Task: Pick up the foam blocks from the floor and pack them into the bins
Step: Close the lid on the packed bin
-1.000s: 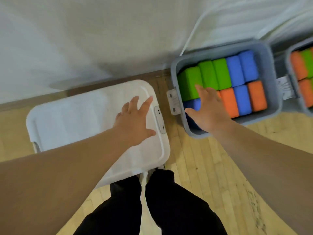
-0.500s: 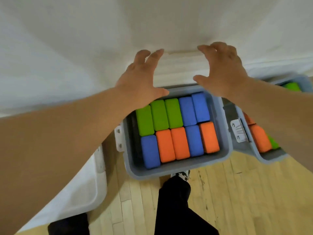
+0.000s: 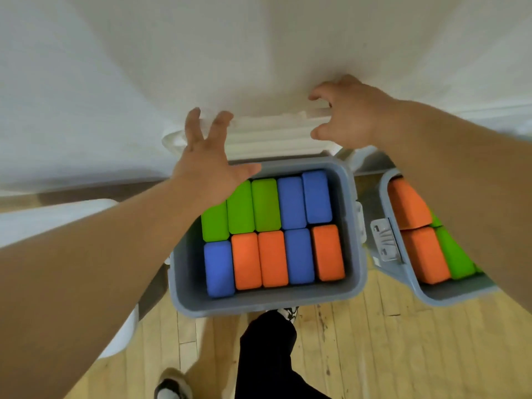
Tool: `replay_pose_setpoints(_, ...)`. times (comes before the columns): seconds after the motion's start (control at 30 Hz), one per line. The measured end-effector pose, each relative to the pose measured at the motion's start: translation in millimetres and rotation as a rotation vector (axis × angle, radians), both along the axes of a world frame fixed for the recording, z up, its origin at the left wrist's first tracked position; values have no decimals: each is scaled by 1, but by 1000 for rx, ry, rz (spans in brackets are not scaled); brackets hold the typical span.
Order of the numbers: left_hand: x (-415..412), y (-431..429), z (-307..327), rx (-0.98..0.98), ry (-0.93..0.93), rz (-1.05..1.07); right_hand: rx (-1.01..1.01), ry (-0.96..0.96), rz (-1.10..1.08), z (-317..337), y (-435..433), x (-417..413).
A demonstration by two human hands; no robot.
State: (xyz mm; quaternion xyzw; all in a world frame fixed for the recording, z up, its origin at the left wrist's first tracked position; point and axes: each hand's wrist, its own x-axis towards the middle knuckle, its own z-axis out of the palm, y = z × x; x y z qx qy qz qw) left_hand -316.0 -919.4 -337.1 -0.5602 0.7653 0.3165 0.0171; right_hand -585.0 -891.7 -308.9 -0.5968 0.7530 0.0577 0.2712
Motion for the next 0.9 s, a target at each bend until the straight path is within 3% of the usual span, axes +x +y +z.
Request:
replay_pose_setpoints(0.23,-3,66,-2,39,94,130,8,-68,-52,-28,59,-1)
replay_pose_setpoints(0.37,30,116,-6,182,108,251,22,-188,-84,-17,109,39)
replay_pose_setpoints(0.5,68,148,9,222,138,355,-103,-213,-134,15,152,100)
replay_pose_setpoints(0.73,143,189,103,282,304,677,-281,-47,-58,137,217,230)
replay_pose_setpoints(0.9,240,239,251,242,793,932,-443,-59,14,282,274,348)
